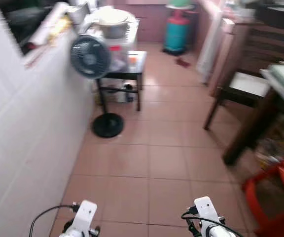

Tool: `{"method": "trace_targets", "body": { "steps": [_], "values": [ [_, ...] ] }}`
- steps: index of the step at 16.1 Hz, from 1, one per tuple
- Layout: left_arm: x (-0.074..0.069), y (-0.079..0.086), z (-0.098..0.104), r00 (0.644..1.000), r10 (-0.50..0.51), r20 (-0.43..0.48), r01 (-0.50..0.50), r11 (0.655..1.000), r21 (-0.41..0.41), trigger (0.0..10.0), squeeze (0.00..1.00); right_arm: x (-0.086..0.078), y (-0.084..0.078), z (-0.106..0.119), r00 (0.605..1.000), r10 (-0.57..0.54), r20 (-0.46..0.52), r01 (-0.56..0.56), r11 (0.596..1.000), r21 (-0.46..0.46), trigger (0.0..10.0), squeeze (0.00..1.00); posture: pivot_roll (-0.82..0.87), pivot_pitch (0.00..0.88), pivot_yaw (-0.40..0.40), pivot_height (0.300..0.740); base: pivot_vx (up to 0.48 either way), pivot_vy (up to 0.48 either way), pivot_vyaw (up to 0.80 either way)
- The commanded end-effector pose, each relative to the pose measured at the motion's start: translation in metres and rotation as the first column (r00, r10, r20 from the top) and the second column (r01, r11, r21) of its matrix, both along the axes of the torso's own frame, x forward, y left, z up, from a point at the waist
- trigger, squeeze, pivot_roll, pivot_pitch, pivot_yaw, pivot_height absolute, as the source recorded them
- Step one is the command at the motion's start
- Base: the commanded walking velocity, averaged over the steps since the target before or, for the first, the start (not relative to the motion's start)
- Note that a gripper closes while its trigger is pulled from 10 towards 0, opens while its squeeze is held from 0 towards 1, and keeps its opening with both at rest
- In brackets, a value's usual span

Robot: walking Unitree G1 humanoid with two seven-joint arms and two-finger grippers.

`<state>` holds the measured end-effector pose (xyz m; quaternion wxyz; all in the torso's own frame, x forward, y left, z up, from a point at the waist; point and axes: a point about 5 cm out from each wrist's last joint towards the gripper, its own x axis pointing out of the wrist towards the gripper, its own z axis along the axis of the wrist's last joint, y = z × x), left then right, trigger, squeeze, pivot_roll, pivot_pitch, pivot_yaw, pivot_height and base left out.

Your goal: Setting the table

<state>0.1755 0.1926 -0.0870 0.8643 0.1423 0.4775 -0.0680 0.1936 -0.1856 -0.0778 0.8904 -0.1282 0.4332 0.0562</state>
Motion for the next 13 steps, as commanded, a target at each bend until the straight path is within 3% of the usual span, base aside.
{"method": "trace_targets", "body": {
  "steps": [1, 3, 6, 8, 13],
  "values": [
    [-0.001, 0.002, 0.0, 1.0, 0.001, -0.008, -0.001, 1.0, 0.015, 10.0, 0.0, 0.001, 0.002, 0.0, 1.0, 0.002, 0.0, -0.002, 1.0, 0.003, 10.0, 0.0, -0.05, 0.0, 0.024, 0.74, 0.0, 0.0, 0.8],
    [-0.001, 0.003, 0.0, 1.0, 0.0, -0.007, 0.0, 1.0, 0.019, 10.0, 0.0, 0.001, 0.004, 0.0, 1.0, -0.019, 0.001, 0.018, 0.999, 0.027, 10.0, 0.0, -0.05, 0.0, 0.023, 0.74, 0.0, 0.0, 0.8],
    [0.001, 0.007, 0.001, 1.0, 0.011, 0.001, -0.011, 1.0, 0.026, 10.0, 0.0, 0.005, 0.006, 0.001, 0.982, -0.186, -0.009, 0.186, 0.974, 0.132, 10.0, 0.0, -0.04, 0.0, 0.026, 0.74, 0.0, 0.0, 0.8],
    [0.0, 0.01, 0.001, 1.0, 0.004, -0.006, -0.004, 1.0, 0.031, 10.0, 0.0, 0.007, 0.008, 0.002, 0.98, -0.2, -0.01, 0.199, 0.969, 0.148, 10.0, 0.0, -0.03, 0.0, 0.031, 0.74, 0.0, 0.0, 0.67],
    [-0.005, 0.015, 0.0, 1.0, 0.017, -0.021, -0.017, 1.0, 0.018, 10.0, 0.0, 0.001, 0.009, -0.002, 0.968, -0.247, -0.041, 0.25, 0.953, 0.169, 10.0, 0.0, -0.02, 0.0, 0.029, 0.74, 0.0, 0.0, -0.14]
  ]
}}
